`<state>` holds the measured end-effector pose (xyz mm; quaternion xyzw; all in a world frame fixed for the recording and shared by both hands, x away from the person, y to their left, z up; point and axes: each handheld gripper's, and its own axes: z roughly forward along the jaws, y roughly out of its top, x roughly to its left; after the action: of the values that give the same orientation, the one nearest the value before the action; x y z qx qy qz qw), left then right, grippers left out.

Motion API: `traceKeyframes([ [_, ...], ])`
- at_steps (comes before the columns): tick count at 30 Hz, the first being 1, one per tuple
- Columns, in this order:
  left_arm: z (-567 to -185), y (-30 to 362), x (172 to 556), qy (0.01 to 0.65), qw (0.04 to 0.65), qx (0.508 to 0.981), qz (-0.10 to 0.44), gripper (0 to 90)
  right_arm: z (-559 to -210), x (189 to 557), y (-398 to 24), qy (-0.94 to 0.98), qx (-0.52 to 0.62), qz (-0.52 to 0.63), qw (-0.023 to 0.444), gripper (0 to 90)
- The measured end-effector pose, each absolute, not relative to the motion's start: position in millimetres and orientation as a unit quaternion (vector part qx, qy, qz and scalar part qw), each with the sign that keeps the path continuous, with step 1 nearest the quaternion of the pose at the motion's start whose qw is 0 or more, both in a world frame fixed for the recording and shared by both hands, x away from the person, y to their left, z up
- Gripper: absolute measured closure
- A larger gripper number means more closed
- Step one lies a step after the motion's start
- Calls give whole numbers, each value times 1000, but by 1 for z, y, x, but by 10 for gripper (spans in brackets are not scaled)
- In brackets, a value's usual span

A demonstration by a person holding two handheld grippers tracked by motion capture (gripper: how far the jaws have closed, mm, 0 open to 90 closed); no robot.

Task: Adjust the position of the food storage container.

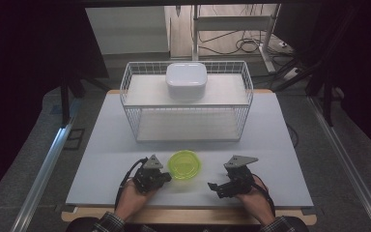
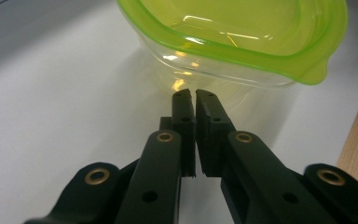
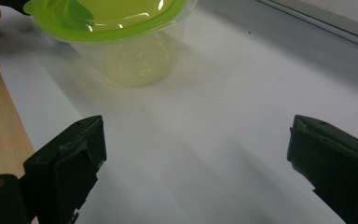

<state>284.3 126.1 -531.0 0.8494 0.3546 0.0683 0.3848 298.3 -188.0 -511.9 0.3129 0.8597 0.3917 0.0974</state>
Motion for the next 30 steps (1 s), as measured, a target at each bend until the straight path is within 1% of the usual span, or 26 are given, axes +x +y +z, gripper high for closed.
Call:
traceKeyframes([
  [3,-528,130,284,360,389,845,75,835,-512,298,-188,860,313,392,98,48],
  [6,-523,136,280,365,393,839,90,771,-512,298,-189,859,313,393,97,48],
  [10,-515,142,271,364,395,835,119,628,-511,298,-189,858,313,395,97,48],
  [17,-512,150,257,356,396,834,144,393,-511,298,-189,858,314,395,97,47],
  [21,-512,154,253,354,402,831,151,293,-510,298,-189,857,313,398,97,47],
  [30,-516,165,241,361,419,820,149,148,-510,298,-190,856,313,400,96,46],
])
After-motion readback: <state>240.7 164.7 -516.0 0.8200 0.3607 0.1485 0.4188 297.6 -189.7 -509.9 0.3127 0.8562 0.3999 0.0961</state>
